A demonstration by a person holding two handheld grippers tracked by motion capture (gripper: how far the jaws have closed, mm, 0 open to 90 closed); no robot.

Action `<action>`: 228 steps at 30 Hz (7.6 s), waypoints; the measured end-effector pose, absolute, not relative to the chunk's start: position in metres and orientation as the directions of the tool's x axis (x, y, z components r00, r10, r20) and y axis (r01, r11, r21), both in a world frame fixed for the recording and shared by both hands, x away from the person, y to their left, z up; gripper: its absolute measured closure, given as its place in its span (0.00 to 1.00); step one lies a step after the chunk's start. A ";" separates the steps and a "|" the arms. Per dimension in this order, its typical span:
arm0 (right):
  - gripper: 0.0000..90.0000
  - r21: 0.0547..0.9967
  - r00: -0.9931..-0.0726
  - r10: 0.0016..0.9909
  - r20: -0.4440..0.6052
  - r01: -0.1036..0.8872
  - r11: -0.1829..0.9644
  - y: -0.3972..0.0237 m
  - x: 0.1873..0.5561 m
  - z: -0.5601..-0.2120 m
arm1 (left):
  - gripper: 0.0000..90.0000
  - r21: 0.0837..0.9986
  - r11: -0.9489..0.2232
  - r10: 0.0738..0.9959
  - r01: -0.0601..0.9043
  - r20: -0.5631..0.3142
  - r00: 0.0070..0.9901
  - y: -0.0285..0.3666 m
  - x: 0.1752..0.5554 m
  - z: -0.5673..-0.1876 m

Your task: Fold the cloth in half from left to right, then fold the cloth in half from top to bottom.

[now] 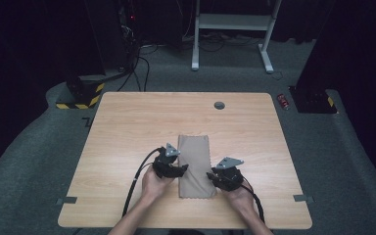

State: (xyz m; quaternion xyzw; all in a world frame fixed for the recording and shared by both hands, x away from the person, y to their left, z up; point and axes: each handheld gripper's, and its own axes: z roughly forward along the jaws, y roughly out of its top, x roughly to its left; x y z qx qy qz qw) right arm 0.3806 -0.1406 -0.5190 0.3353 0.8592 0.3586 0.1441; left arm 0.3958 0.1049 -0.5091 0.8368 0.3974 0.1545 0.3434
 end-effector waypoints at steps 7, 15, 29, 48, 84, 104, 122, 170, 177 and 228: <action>0.73 0.714 -0.730 0.683 -0.017 0.469 0.520 -0.140 0.381 -0.519 | 0.45 0.690 -0.459 0.779 0.559 0.011 0.627 0.114 0.384 -0.516; 0.72 0.714 -0.733 0.680 -0.014 0.468 0.520 -0.141 0.382 -0.519 | 0.44 0.691 -0.441 0.792 0.572 0.000 0.610 0.123 0.380 -0.516; 0.70 0.714 -0.729 0.684 -0.010 0.474 0.516 -0.142 0.383 -0.519 | 0.38 0.706 -0.457 0.765 0.540 0.003 0.644 0.114 0.355 -0.519; 0.65 0.697 -0.730 0.684 0.002 0.491 0.522 -0.142 0.387 -0.517 | 0.40 0.730 -0.433 0.766 0.529 -0.011 0.643 0.134 0.343 -0.522; 0.68 0.737 -0.596 0.794 0.123 0.590 0.329 -0.146 0.454 -0.504 | 0.45 0.736 -0.222 0.866 0.640 -0.153 0.476 0.137 0.459 -0.509; 0.78 0.710 -0.561 0.813 0.157 0.636 0.301 -0.149 0.485 -0.502 | 0.44 0.708 -0.248 0.871 0.661 -0.137 0.472 0.117 0.502 -0.501; 0.72 0.681 -0.519 0.831 0.197 0.683 0.265 -0.132 0.515 -0.505 | 0.50 0.685 -0.225 0.900 0.692 -0.126 0.417 0.116 0.510 -0.514; 0.98 0.715 -0.606 0.792 0.076 0.586 0.381 -0.117 0.519 -0.498 | 0.99 0.710 -0.302 0.814 0.636 -0.154 0.560 0.106 0.514 -0.493; 0.98 0.733 -0.594 0.800 0.090 0.582 0.350 -0.128 0.517 -0.487 | 0.99 0.735 -0.293 0.800 0.612 -0.161 0.577 0.103 0.514 -0.482; 0.99 0.780 -0.647 0.760 0.059 0.505 0.370 -0.140 0.502 -0.449 | 0.99 0.789 -0.348 0.742 0.506 -0.097 0.663 0.106 0.500 -0.447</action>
